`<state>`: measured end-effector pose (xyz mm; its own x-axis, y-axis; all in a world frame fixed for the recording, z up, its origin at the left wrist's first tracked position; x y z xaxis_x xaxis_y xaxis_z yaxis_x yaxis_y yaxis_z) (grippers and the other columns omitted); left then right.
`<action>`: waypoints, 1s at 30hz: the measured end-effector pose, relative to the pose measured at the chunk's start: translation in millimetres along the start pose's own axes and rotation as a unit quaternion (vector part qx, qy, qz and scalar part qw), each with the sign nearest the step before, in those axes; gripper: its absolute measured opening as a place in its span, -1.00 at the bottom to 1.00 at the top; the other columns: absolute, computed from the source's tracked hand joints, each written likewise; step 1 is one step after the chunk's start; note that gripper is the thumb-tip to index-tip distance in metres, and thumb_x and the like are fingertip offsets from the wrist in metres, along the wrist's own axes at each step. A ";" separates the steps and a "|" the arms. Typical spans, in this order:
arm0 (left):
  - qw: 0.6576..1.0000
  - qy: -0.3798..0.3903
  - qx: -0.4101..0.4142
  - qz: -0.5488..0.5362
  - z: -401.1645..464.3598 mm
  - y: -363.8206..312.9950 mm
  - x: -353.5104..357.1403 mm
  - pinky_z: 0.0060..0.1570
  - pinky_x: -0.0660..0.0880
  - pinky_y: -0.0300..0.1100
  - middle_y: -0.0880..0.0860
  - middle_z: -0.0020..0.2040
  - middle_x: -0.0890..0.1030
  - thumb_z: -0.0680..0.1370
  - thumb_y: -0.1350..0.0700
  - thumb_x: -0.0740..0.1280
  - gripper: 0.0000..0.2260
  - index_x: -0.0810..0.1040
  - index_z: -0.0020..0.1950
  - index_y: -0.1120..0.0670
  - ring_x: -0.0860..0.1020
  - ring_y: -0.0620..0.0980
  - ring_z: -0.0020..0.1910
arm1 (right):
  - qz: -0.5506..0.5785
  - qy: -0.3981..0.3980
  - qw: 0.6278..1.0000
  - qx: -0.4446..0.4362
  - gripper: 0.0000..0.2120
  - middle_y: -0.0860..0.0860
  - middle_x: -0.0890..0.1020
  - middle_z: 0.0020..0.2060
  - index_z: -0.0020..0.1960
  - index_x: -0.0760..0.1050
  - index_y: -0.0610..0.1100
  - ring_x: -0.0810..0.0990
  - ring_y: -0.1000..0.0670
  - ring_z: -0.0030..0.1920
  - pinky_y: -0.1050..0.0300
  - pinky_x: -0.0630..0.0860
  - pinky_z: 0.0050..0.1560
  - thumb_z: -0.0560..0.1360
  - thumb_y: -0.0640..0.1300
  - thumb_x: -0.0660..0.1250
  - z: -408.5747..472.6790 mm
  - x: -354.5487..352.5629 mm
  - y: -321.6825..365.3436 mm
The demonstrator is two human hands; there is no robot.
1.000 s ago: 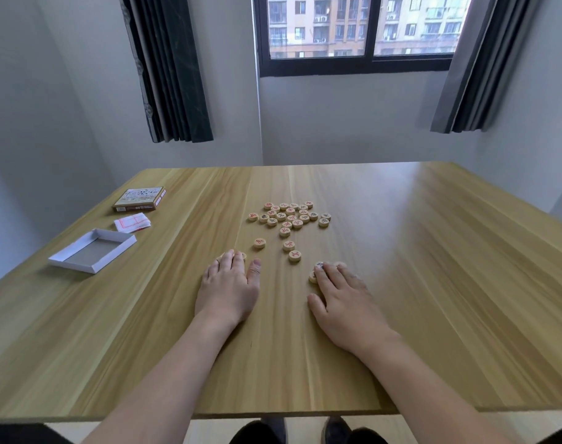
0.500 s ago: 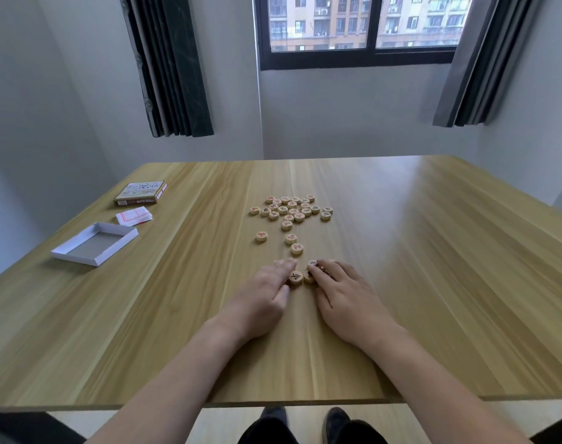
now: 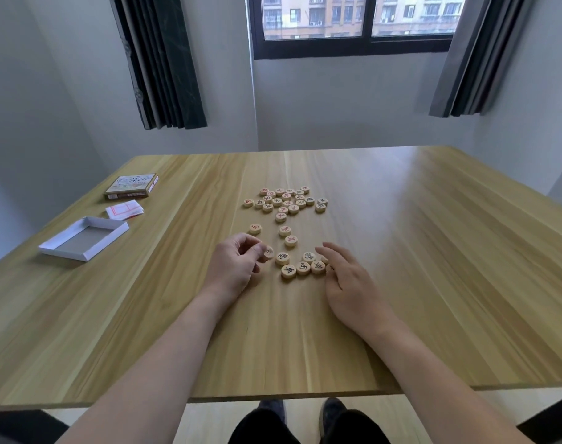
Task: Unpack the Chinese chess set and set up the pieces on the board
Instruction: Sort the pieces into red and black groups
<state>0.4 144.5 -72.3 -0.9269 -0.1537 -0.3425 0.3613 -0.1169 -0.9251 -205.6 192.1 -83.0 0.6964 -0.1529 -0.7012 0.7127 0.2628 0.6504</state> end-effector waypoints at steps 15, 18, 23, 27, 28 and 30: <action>0.981 -0.005 0.070 0.181 16.2 7.1 12.1 -0.09 0.42 -0.26 0.02 -0.11 0.57 0.54 0.34 0.19 -0.76 0.60 -0.04 0.08 0.51 -0.05 -0.17 | 0.160 -0.074 0.977 0.118 -0.65 0.04 0.55 0.17 0.26 0.50 -0.07 0.49 0.17 0.01 0.51 0.35 -0.12 0.57 -0.23 0.08 56.4 -9.2 -21.1; 0.967 -0.011 0.112 0.228 33.4 9.7 14.0 0.25 0.34 -0.19 0.08 0.14 0.55 0.46 0.32 0.10 -0.62 0.63 0.08 0.08 0.48 0.09 0.16 | 0.139 -0.055 0.983 0.109 -0.64 0.04 0.55 0.21 0.27 0.50 -0.07 0.48 0.12 0.10 0.42 0.36 0.01 0.56 -0.25 0.10 80.8 -8.0 -25.5; 0.937 0.145 0.169 0.269 55.7 8.1 21.6 0.45 0.02 -0.22 -0.22 0.40 0.39 0.50 -0.09 0.09 -0.57 0.57 0.29 -0.19 0.18 -0.10 0.47 | 0.074 -0.038 0.994 0.077 -0.64 0.02 0.52 0.23 0.24 0.53 -0.06 0.45 0.04 0.24 0.30 0.27 0.17 0.54 -0.27 0.12 117.8 -6.0 -37.3; 0.880 0.242 0.210 0.350 64.9 12.5 21.3 0.50 0.13 -0.04 -0.21 0.49 0.30 0.51 -0.39 -0.07 -0.41 0.41 0.43 -0.25 0.15 -0.22 0.50 | -0.016 -0.020 0.999 0.030 -0.67 0.03 0.49 0.28 0.25 0.52 -0.05 0.44 -0.02 0.29 0.15 0.30 0.32 0.53 -0.21 0.17 148.7 -3.1 -48.6; 0.878 0.248 0.213 0.349 71.0 12.4 20.6 0.50 0.14 -0.06 -0.21 0.50 0.29 0.50 -0.42 -0.09 -0.39 0.39 0.45 -0.25 0.15 -0.23 0.50 | -0.042 -0.019 0.999 0.020 -0.67 0.02 0.48 0.30 0.26 0.52 -0.04 0.43 -0.04 0.30 0.07 0.30 0.35 0.54 -0.18 0.18 159.2 -1.9 -51.6; 0.866 0.259 0.222 0.366 77.1 12.1 22.2 0.50 0.12 -0.10 -0.21 0.52 0.26 0.47 -0.49 -0.17 -0.30 0.33 0.49 -0.24 0.12 -0.24 0.52 | -0.076 -0.003 0.997 0.017 -0.66 0.03 0.43 0.36 0.31 0.48 -0.02 0.40 -0.05 0.33 0.01 0.27 0.38 0.56 -0.12 0.18 171.7 -0.4 -55.7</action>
<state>-8.0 64.1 -78.4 -0.3121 0.1016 -0.9446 0.7685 -0.5576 -0.3139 -231.0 14.0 -68.8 0.5800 -0.1945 -0.7910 0.8127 0.2043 0.5457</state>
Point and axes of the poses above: each hand's wrist, its own z-axis towards the middle knuckle, its own x-axis out of the palm, y = z × x, the point moved 3 cm from there along z, towards the middle knuckle
